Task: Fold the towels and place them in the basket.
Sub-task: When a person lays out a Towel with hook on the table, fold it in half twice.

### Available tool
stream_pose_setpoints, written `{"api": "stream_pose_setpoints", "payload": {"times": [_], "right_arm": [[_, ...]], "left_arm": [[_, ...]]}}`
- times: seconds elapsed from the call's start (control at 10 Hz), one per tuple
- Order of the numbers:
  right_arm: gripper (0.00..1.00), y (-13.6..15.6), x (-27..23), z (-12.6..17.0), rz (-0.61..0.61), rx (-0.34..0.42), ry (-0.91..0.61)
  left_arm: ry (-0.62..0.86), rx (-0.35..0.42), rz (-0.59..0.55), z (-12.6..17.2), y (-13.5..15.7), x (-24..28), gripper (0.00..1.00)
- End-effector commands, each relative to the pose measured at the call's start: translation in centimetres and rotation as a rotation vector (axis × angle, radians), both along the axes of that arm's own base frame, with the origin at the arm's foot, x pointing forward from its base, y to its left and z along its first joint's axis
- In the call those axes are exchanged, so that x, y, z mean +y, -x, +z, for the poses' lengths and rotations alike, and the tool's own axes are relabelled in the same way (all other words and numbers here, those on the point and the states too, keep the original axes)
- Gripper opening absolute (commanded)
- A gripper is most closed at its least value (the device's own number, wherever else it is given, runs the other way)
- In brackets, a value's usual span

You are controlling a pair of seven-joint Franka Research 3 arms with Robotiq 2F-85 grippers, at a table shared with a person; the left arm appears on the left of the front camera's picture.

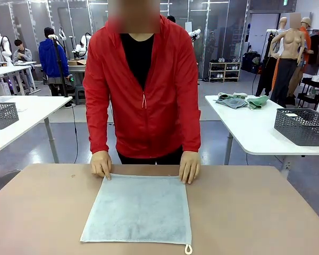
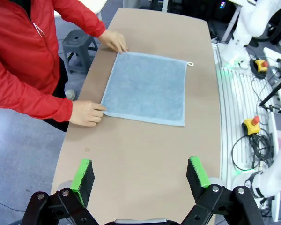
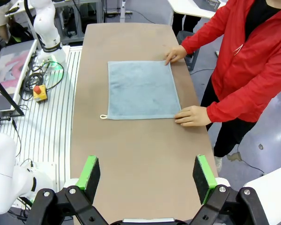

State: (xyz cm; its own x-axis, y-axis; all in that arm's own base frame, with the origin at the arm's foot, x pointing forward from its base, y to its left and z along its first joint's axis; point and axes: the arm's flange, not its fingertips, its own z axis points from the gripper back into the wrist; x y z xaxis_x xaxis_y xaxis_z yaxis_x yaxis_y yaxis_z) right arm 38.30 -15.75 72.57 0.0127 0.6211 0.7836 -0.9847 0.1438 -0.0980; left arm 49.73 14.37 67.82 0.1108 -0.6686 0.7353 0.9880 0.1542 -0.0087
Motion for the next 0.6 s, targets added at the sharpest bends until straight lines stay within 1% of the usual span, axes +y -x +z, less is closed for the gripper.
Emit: {"api": "stream_pose_setpoints", "payload": {"times": [0.0,0.5], "right_arm": [[1.00,0.06,0.17,0.00,0.002,-0.003,-0.001],[1.00,0.06,0.17,0.00,0.002,-0.003,-0.001]], "left_arm": [[0.000,0.000,0.001,-0.01,-0.01,0.01,1.00],[0.000,0.000,0.001,-0.01,-0.01,0.01,1.00]]}}
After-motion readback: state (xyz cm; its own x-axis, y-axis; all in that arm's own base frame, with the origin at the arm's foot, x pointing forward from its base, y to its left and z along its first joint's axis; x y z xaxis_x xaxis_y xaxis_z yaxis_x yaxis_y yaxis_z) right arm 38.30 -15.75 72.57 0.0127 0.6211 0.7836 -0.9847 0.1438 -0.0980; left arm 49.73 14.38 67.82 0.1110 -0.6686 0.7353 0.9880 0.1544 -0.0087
